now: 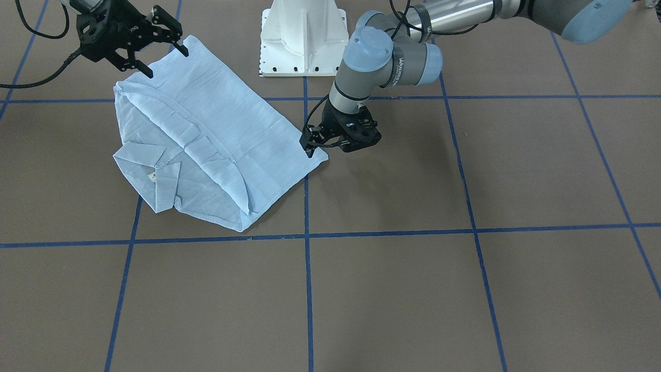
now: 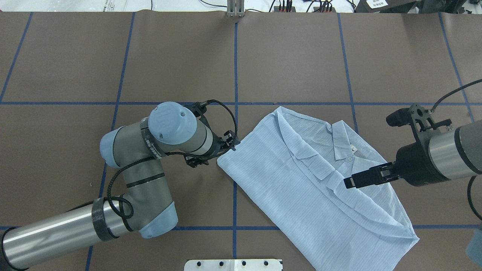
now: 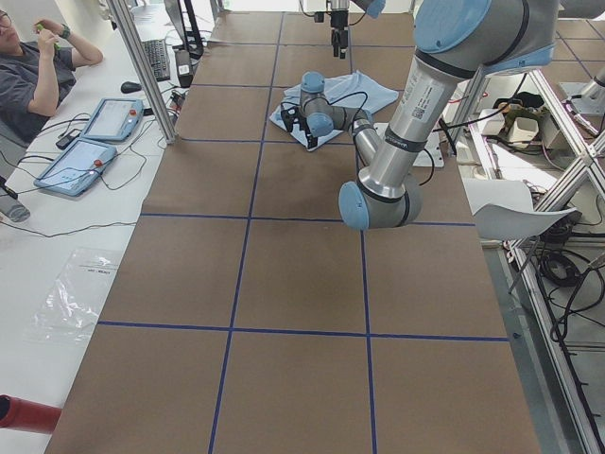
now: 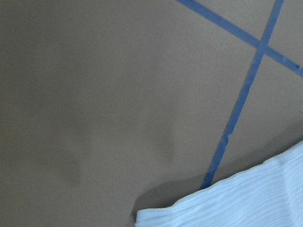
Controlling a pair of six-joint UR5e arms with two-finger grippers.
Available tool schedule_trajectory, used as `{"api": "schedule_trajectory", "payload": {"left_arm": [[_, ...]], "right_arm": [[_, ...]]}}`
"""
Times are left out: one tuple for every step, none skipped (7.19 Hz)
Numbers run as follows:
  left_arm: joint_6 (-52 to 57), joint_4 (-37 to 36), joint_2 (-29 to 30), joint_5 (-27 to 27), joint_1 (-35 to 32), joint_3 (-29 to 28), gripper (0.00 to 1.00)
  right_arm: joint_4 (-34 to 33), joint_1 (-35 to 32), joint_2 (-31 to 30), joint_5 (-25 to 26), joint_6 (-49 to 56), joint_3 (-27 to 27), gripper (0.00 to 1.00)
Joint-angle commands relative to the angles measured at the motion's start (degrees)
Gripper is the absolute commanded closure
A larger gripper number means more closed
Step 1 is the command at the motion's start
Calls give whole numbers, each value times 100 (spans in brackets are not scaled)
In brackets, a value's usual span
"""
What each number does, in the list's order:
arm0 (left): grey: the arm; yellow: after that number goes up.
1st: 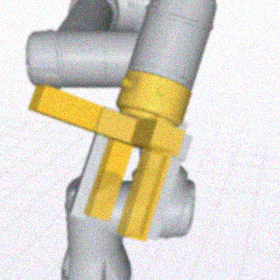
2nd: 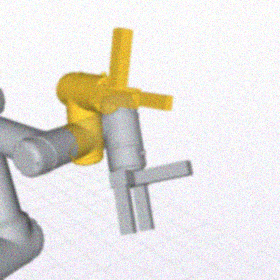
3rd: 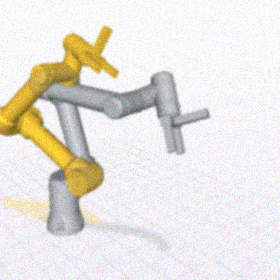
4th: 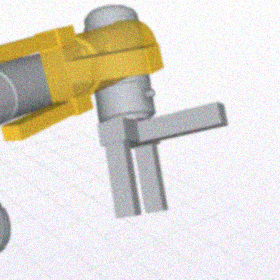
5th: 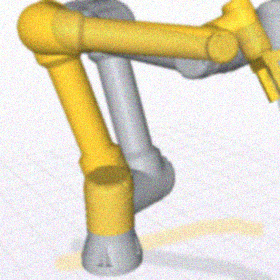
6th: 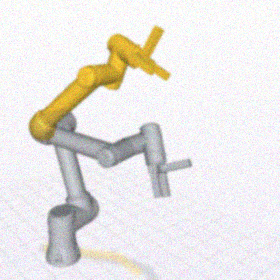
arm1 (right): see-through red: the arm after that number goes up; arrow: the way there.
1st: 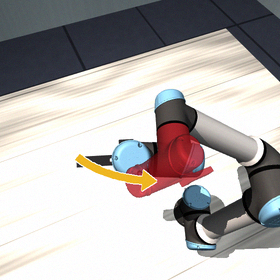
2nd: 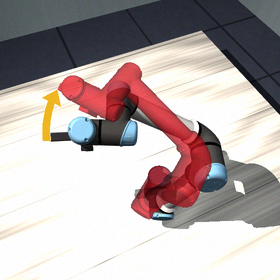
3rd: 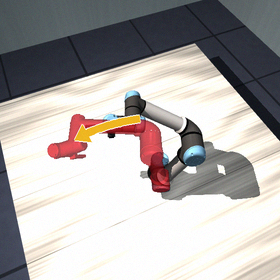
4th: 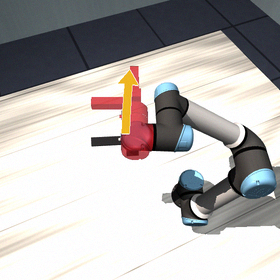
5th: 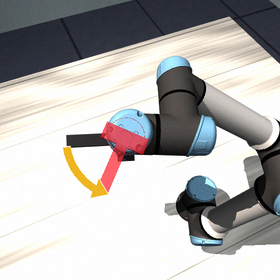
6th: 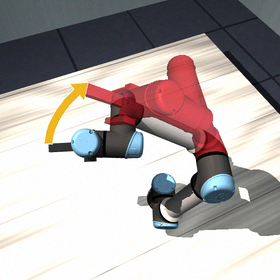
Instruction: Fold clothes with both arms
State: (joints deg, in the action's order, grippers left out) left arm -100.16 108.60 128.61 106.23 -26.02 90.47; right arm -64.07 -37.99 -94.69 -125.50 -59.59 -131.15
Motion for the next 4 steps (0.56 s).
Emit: {"api": "schedule_trajectory", "payload": {"left_arm": [[-21,12,112,-112,62,-213,10],[-12,12,103,-112,71,-214,13],[-4,21,103,-112,97,-214,15],[14,30,112,-112,132,-257,15]], "right_arm": [[0,-41,3,0,0,28,0],[0,-50,3,0,0,28,0],[0,-50,3,0,0,28,0],[0,-50,3,-18,0,37,0]]}}
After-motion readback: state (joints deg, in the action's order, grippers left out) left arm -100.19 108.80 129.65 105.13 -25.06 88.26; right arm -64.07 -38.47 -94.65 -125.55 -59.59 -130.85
